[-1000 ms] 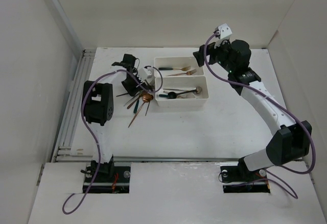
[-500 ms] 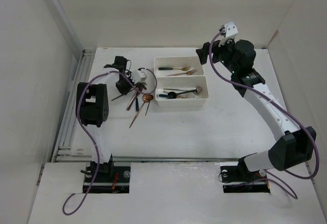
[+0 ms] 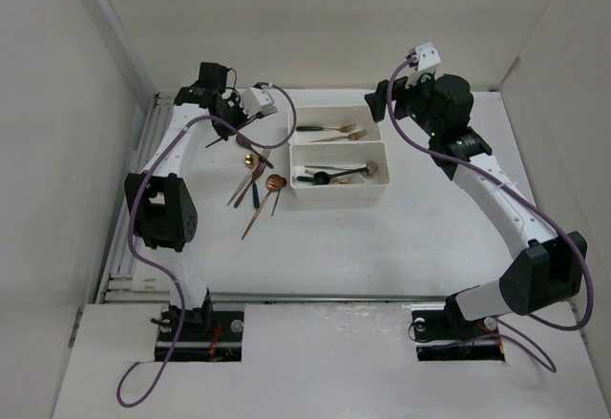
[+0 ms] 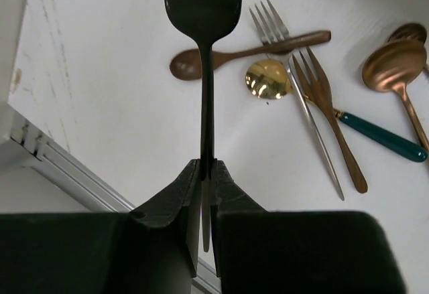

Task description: Sort the eating utensils into containers

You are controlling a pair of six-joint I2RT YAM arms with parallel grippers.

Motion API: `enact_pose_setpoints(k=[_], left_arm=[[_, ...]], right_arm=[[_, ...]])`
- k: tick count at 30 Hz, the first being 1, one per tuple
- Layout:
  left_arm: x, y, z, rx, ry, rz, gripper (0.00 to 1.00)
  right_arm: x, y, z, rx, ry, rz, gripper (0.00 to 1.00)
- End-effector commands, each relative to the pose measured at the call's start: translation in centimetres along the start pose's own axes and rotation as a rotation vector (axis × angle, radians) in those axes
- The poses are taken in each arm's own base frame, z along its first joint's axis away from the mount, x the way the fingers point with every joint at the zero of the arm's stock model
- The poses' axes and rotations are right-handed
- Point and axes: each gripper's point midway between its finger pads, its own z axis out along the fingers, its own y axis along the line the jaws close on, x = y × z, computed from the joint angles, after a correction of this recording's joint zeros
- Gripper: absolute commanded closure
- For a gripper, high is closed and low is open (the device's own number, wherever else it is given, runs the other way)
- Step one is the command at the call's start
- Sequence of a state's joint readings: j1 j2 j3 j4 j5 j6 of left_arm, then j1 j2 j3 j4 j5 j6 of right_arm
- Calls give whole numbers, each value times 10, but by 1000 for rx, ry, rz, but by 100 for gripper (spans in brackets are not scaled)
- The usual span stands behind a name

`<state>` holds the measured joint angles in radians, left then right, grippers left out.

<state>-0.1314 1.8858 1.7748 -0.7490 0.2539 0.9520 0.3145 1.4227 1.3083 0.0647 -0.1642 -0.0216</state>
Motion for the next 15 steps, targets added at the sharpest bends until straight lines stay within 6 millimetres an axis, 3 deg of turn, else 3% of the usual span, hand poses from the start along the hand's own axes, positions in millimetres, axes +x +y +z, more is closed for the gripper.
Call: enact_pose_setpoints(k=[1, 2, 4, 6, 7, 9, 10, 12, 15], left_arm=[[-29, 10, -26, -53, -54, 14, 100], [-50, 19, -35, -88, -108, 38, 100], [-81, 5, -29, -81, -158, 83, 100], [-111, 5, -23, -124, -225, 118, 100], [-130, -6, -15, -114, -256, 138, 100], [-160, -9, -7, -144, -333, 162, 100], [-175, -24, 7, -117, -359, 167, 100], [-205, -35, 23, -123, -434, 188, 100], [-229, -41, 41, -154, -501, 177, 100]], right_arm=[[-26, -9, 1, 26, -64, -16, 0], [-26, -9, 1, 26, -64, -16, 0], [-26, -18, 0, 61, -64, -15, 0], [-30, -24, -6, 87, -74, -4, 0], [-30, -31, -7, 108, -75, 8, 0], [-32, -37, -10, 128, -84, 7, 0], [-32, -37, -10, 128, -84, 7, 0], [-26, -49, -15, 162, -75, 9, 0], [-27, -53, -21, 173, -78, -1, 0]])
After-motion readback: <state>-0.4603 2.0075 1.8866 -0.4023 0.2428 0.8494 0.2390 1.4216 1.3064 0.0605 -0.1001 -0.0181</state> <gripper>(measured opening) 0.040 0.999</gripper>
